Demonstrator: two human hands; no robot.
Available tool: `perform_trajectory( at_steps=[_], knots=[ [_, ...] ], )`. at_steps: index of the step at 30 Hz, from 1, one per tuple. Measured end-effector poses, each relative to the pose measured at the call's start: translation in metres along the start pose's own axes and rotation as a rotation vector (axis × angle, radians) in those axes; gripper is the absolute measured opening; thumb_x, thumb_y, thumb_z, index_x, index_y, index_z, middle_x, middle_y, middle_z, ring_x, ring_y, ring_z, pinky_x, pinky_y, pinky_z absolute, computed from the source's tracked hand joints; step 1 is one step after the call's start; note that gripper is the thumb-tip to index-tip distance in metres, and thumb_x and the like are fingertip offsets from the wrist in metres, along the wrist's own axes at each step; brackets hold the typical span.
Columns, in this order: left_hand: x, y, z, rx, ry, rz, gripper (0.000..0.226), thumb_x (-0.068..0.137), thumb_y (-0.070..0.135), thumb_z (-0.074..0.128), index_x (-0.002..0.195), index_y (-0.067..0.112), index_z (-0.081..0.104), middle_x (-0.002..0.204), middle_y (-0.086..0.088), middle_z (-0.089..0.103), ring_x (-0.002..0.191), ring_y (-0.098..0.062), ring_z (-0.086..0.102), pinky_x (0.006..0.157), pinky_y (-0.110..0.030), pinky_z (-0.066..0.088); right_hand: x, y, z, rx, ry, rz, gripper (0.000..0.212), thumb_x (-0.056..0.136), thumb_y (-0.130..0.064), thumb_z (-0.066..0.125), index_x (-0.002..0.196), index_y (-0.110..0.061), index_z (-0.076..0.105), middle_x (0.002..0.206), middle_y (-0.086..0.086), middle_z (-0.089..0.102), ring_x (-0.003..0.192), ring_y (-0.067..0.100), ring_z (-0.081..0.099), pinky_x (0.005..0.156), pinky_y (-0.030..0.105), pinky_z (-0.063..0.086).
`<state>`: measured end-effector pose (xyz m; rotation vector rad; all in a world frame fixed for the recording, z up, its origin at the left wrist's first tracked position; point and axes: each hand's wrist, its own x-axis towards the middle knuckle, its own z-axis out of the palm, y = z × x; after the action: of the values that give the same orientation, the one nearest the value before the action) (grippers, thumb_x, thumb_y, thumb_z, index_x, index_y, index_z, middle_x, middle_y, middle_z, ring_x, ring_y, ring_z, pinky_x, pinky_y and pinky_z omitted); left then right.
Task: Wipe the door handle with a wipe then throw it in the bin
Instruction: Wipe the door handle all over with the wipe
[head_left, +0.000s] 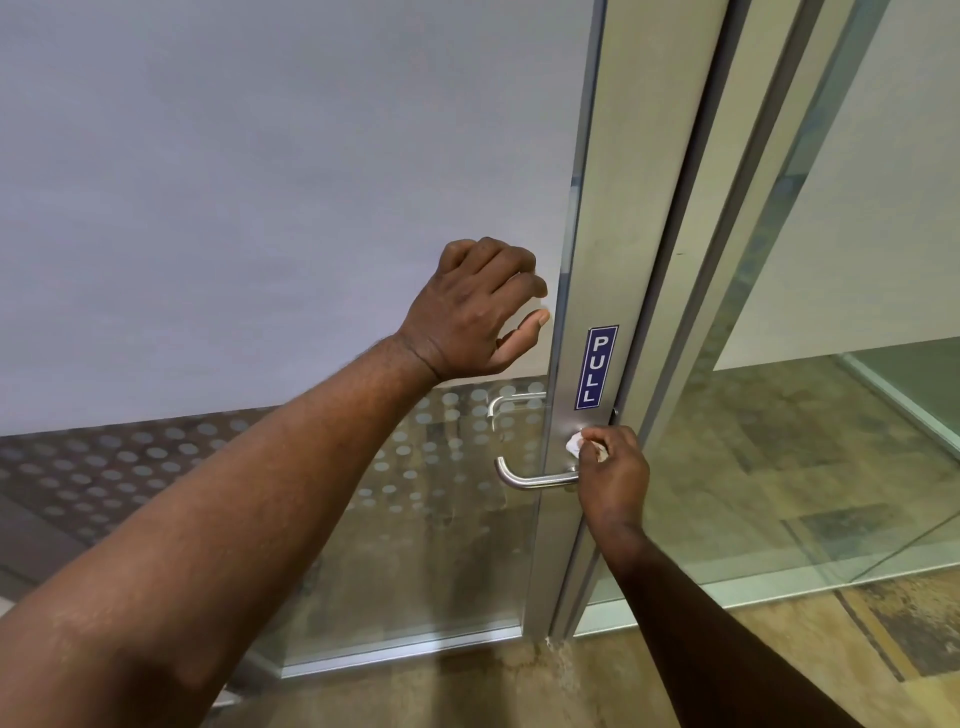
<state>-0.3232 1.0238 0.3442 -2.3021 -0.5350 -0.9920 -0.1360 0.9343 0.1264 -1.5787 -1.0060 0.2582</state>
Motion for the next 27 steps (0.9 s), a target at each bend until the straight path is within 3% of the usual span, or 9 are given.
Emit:
perform_trajectory(
  at_steps=[4, 6, 10, 12, 17, 22, 27],
  knots=[
    [0.0, -0.001, 0.0, 0.008, 0.013, 0.002, 0.025, 0.093, 0.034, 0.06, 0.101, 0.013, 0.071, 0.102, -0.007, 0.068, 0.097, -0.026, 0.061, 0.084, -0.04, 0.036, -0.001, 0.001, 0.003, 0.051, 0.117, 0.097, 0.027, 0.085, -0.009, 0.072, 0.079, -0.036, 0.066, 0.091, -0.007, 0.066, 0.083, -0.001, 0.063, 0.081, 0.031, 0.054],
    [0.0, -0.001, 0.001, 0.006, 0.014, 0.002, 0.025, 0.093, 0.034, 0.06, 0.101, 0.013, 0.07, 0.102, -0.007, 0.068, 0.098, -0.026, 0.061, 0.084, -0.04, 0.036, -0.001, 0.003, 0.004, 0.051, 0.129, 0.139, 0.017, 0.086, -0.012, 0.07, 0.084, -0.029, 0.069, 0.094, -0.005, 0.068, 0.085, 0.007, 0.064, 0.083, 0.037, 0.056],
    [-0.001, -0.002, 0.002, 0.018, 0.014, 0.009, 0.026, 0.092, 0.035, 0.06, 0.101, 0.012, 0.07, 0.102, -0.007, 0.068, 0.097, -0.027, 0.061, 0.084, -0.039, 0.035, -0.002, 0.005, 0.004, -0.081, 0.026, -0.023, 0.009, 0.088, -0.016, 0.068, 0.091, -0.023, 0.071, 0.096, -0.005, 0.069, 0.088, 0.017, 0.064, 0.076, 0.03, 0.053],
    [-0.001, -0.002, 0.003, 0.024, 0.018, 0.009, 0.026, 0.092, 0.035, 0.061, 0.101, 0.013, 0.07, 0.102, -0.007, 0.068, 0.097, -0.027, 0.061, 0.084, -0.04, 0.035, -0.001, 0.007, 0.004, -0.051, 0.041, -0.015, 0.009, 0.087, -0.014, 0.07, 0.091, -0.022, 0.072, 0.095, -0.004, 0.069, 0.086, 0.017, 0.065, 0.077, 0.03, 0.053],
    [0.0, -0.003, 0.003, 0.032, 0.012, 0.01, 0.026, 0.092, 0.036, 0.061, 0.101, 0.013, 0.07, 0.102, -0.008, 0.068, 0.097, -0.025, 0.06, 0.084, -0.039, 0.035, -0.002, 0.007, 0.007, 0.152, 0.128, 0.197, 0.009, 0.083, -0.014, 0.079, 0.088, -0.019, 0.074, 0.091, 0.001, 0.073, 0.082, 0.014, 0.069, 0.077, 0.028, 0.057],
    [-0.002, -0.002, 0.004, 0.037, 0.017, 0.006, 0.026, 0.092, 0.036, 0.062, 0.1, 0.013, 0.071, 0.102, -0.007, 0.068, 0.097, -0.026, 0.061, 0.084, -0.04, 0.036, -0.002, 0.003, 0.009, 0.245, 0.182, 0.378, 0.013, 0.081, -0.014, 0.082, 0.086, -0.02, 0.072, 0.079, -0.004, 0.076, 0.063, -0.006, 0.068, 0.055, 0.006, 0.047],
    [0.0, -0.002, 0.003, 0.04, 0.016, 0.004, 0.026, 0.092, 0.036, 0.061, 0.1, 0.013, 0.071, 0.102, -0.006, 0.068, 0.095, -0.027, 0.063, 0.084, -0.04, 0.036, 0.004, -0.001, 0.012, 0.59, 0.232, 0.712, 0.009, 0.083, -0.009, 0.078, 0.08, -0.011, 0.07, 0.056, -0.002, 0.072, 0.046, 0.01, 0.066, 0.041, 0.02, 0.049]
  ],
)
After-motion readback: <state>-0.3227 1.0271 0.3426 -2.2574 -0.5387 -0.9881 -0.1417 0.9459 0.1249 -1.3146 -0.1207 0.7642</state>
